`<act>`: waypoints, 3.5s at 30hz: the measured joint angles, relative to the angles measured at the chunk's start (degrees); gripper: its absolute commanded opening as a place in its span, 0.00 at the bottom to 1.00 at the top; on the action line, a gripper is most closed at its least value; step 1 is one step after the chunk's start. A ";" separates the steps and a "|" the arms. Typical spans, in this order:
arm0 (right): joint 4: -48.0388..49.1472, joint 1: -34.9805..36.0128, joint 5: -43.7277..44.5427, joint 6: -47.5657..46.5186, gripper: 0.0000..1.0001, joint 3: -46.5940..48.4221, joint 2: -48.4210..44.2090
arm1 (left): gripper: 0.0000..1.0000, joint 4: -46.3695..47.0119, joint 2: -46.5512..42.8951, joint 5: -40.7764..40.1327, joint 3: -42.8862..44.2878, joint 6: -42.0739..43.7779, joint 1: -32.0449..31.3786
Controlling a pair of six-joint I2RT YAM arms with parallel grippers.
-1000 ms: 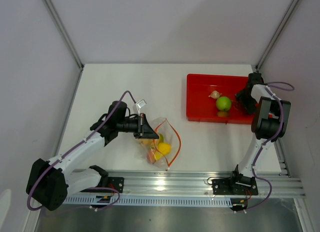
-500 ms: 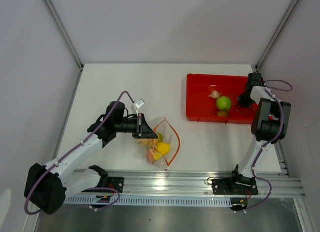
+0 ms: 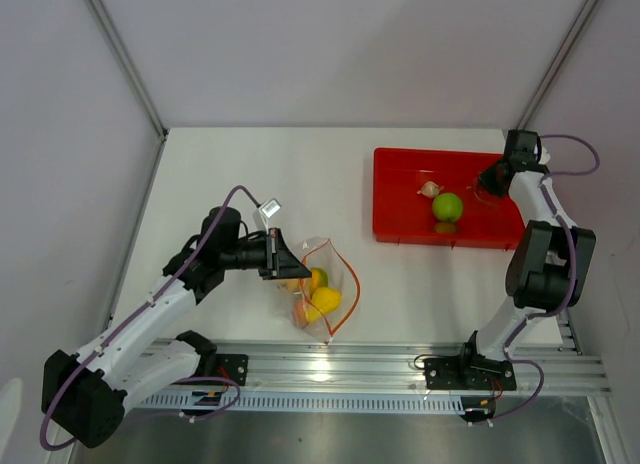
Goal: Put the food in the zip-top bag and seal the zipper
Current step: Pick up the fake fruit from the bin, then place the fake fruit in the zipper food storage bag.
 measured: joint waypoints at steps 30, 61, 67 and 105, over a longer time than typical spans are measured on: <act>-5.25 47.45 -25.94 -19.85 0.02 -10.54 -33.27 | 0.01 -6.40 4.31 -4.59 6.88 -0.39 0.00; 5.01 59.04 -46.36 -11.50 0.06 -23.91 -40.04 | 0.01 -11.08 3.52 -8.72 9.22 -2.82 -0.35; 6.45 58.97 -44.70 -10.19 0.08 -23.89 -34.14 | 0.01 -12.20 2.10 -8.61 10.01 -2.82 -0.46; 8.85 63.23 -22.73 -9.07 0.74 -19.17 -24.37 | 0.00 -12.26 -0.31 -8.70 10.03 -2.99 -2.84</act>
